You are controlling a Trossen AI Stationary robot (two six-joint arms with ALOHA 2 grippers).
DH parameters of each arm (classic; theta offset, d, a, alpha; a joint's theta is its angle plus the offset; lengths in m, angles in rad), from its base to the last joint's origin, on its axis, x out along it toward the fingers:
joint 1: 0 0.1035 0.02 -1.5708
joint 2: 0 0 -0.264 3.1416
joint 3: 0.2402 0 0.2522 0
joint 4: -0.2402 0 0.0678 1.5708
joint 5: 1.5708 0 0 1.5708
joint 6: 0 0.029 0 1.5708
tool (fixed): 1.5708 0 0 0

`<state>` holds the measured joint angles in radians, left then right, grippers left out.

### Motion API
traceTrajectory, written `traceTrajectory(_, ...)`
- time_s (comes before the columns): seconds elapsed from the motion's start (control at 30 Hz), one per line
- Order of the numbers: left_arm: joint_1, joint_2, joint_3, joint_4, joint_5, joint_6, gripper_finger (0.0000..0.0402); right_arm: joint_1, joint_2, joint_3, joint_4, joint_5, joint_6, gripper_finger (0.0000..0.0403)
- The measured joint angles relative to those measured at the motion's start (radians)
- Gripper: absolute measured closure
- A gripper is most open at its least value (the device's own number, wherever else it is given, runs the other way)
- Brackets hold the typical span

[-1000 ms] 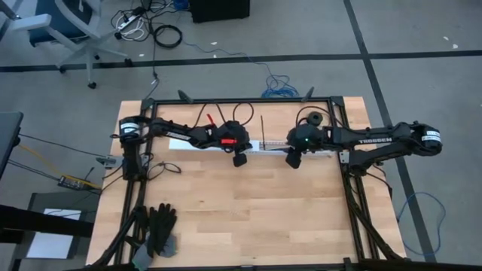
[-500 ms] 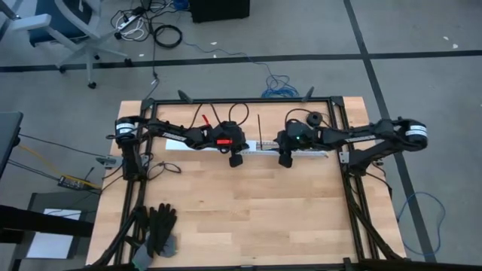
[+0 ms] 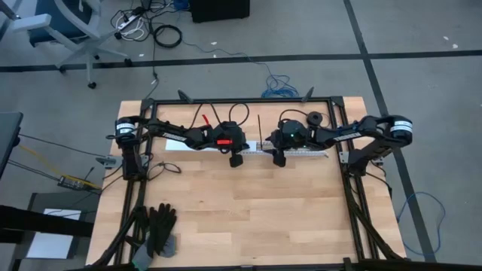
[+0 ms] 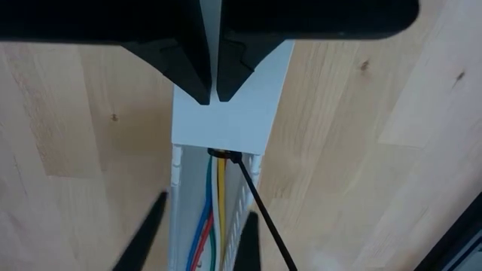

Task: Ziptie cables
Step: Close the white cable duct

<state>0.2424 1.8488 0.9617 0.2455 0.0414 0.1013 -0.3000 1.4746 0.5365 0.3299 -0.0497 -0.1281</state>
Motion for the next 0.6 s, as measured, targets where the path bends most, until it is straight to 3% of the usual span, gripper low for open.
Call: traceTrajectory(0.6, 0.000, 0.000, 0.001, -0.002, -0.004, -0.008, 0.0402, -0.055, 0.081, 0.076, -0.064, -0.125, -0.199, 0.0158)
